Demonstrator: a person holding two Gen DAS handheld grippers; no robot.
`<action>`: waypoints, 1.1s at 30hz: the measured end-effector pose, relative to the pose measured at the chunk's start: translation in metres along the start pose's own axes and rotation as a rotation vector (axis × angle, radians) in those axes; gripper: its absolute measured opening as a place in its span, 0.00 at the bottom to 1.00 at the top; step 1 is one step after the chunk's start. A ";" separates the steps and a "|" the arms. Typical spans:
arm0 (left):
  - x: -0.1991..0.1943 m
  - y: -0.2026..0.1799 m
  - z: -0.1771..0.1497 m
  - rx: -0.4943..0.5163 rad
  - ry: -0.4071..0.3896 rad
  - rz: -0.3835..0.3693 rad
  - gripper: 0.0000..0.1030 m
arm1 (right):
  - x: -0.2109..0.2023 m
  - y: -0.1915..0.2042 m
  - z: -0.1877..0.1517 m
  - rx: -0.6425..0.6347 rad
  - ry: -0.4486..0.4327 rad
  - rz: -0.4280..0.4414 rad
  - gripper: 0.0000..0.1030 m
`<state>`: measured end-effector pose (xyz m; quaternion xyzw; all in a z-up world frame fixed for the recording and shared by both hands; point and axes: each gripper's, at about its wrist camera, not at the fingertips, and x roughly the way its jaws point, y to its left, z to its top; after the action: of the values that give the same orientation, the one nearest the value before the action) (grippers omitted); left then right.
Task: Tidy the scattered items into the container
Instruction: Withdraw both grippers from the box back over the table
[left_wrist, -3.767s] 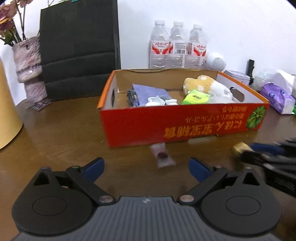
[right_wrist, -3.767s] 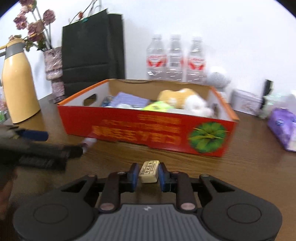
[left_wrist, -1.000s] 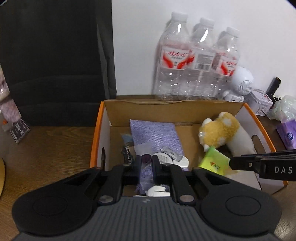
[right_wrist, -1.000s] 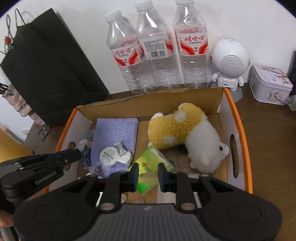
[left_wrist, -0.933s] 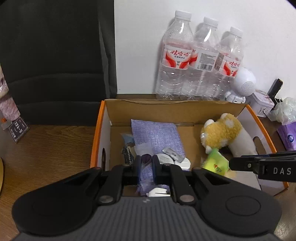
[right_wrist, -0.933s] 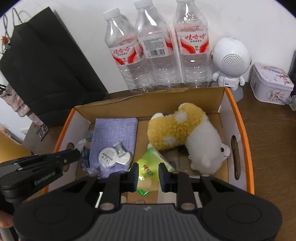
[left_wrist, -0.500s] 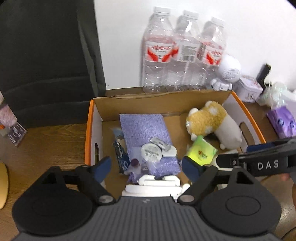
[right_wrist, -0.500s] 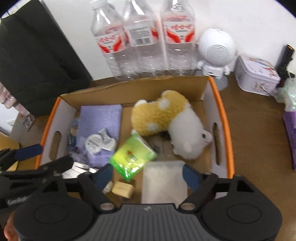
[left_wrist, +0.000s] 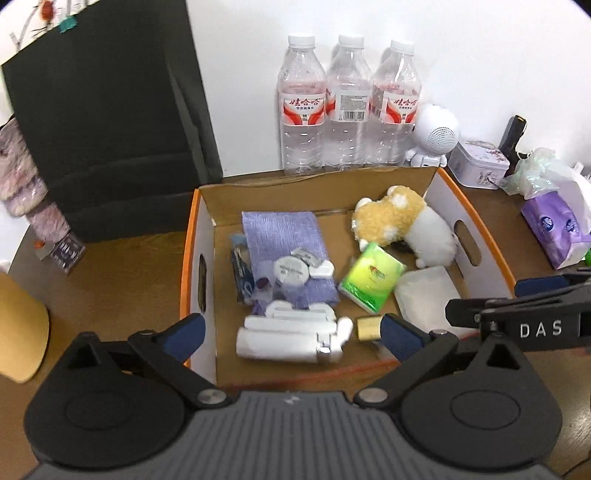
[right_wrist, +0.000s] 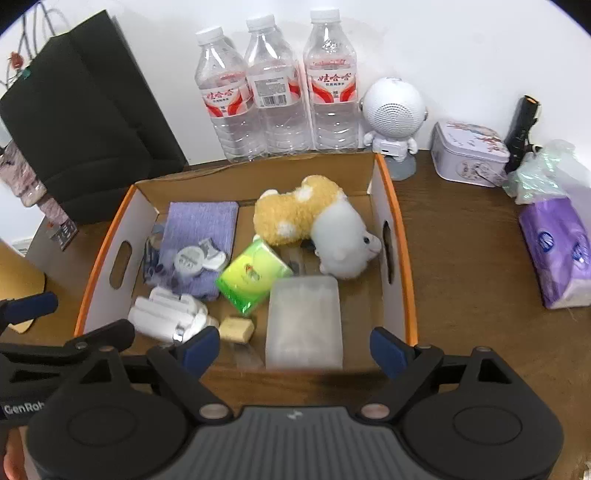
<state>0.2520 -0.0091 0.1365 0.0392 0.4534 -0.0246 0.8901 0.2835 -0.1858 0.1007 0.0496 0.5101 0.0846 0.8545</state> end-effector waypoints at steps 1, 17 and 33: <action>-0.005 -0.001 -0.004 -0.005 -0.008 0.005 1.00 | -0.005 0.000 -0.005 -0.003 -0.005 0.001 0.85; -0.116 -0.021 -0.097 0.015 -0.375 0.088 1.00 | -0.112 0.009 -0.114 -0.127 -0.373 0.018 0.92; -0.052 -0.004 -0.267 -0.102 -0.249 -0.012 1.00 | -0.054 0.011 -0.277 -0.194 -0.475 -0.031 0.98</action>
<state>0.0064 0.0123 0.0221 -0.0123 0.3405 -0.0114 0.9401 0.0136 -0.1864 0.0179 -0.0218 0.2850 0.1059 0.9524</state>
